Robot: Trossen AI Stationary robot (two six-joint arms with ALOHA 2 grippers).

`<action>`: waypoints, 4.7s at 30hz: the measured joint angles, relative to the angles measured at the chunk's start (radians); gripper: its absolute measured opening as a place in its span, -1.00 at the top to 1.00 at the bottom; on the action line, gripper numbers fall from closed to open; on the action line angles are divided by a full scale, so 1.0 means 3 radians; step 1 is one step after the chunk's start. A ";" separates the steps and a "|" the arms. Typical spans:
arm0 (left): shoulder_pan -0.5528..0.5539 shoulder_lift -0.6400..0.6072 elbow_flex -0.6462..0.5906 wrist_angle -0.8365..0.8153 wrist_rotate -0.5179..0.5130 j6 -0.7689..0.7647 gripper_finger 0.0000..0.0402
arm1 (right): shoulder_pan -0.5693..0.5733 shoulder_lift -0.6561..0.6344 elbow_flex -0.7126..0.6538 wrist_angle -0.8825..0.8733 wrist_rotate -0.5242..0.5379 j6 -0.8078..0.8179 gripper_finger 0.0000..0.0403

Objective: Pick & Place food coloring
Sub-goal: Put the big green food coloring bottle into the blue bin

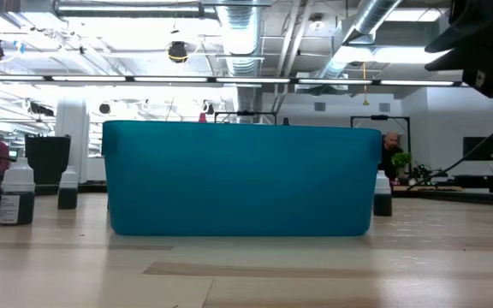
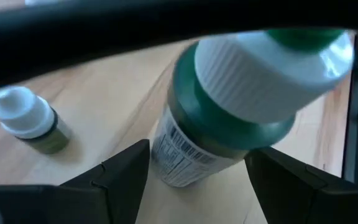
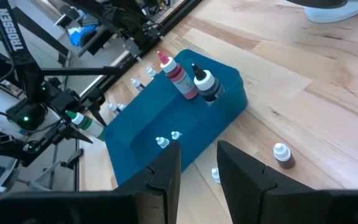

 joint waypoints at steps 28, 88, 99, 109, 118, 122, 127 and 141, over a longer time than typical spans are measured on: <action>0.0211 0.0000 0.0000 -0.0146 -0.0139 -0.0204 -0.26 | 0.0000 0.0000 0.0000 0.0088 0.0000 0.0000 0.53; 0.0210 -0.0480 0.0136 -0.0198 -0.0412 -0.0107 0.30 | 0.0000 0.0000 0.0000 0.0081 0.0000 -0.0002 0.53; 0.0269 -0.1127 0.0136 -0.0313 -0.1194 -0.0168 0.30 | 0.0000 0.0000 0.0000 0.0081 0.0000 -0.0008 0.53; 0.0478 -0.1531 0.0136 0.0270 -0.1283 -0.0223 0.30 | -0.0001 0.0000 0.0000 0.0072 0.0004 -0.0168 0.53; 0.0577 -0.1661 0.0137 0.1001 -0.1284 -0.0237 0.30 | -0.0001 -0.0001 0.0000 0.0071 0.0004 -0.0206 0.53; 0.0576 -0.1668 0.0137 0.1253 -0.1277 -0.0331 0.30 | -0.0001 -0.0001 0.0000 0.0069 0.0004 -0.0209 0.53; 0.0576 -0.1668 0.0137 0.1633 -0.1213 -0.0405 0.30 | 0.0000 0.0000 0.0000 0.0068 0.0003 -0.0209 0.53; 0.0577 -0.1668 0.0137 0.2541 -0.0973 -0.0258 0.35 | 0.0000 0.0000 0.0000 0.0067 0.0002 -0.0211 0.53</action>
